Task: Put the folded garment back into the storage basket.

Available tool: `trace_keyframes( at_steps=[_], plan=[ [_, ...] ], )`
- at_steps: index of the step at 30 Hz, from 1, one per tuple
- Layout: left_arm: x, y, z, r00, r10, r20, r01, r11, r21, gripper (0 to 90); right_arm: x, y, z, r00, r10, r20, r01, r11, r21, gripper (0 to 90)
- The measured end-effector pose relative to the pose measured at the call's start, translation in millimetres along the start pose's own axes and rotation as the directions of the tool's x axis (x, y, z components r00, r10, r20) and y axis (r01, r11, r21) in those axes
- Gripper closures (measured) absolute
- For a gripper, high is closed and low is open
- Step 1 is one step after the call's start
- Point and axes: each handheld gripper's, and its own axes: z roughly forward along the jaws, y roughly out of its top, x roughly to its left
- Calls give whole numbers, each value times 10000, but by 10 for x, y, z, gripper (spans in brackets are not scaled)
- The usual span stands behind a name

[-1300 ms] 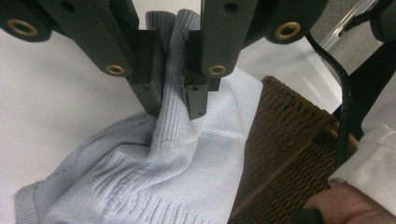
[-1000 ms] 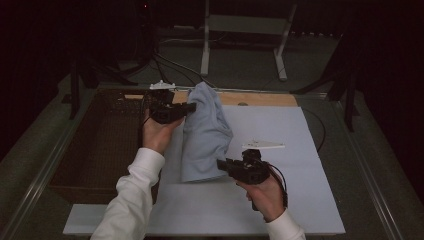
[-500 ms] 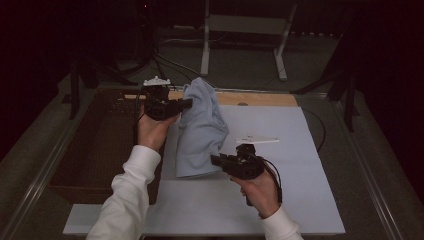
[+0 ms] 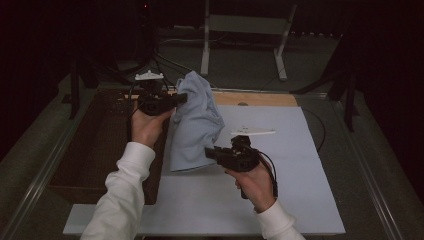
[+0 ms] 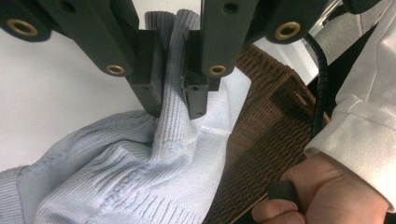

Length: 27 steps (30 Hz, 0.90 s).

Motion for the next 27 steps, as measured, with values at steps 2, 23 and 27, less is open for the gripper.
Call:
trace_keyframes(
  at_steps=[2, 23, 27],
  plan=[
    [11, 0, -4, 10000, -57, 0, 57, 10000, -40, 817, -10, 23, 12, 10000, 71, -25, -71, 10000, -42, 808],
    [63, 97, -45, 9997, -230, -85, 228, 9994, -245, 817, 70, 284, 121, 9997, -17, -251, 12, 9998, -191, 808],
    [66, 116, -67, 9999, -84, -99, 81, 9997, -250, 817, 85, 321, 149, 9997, -19, -253, 14, 9998, -220, 808]
  ],
)
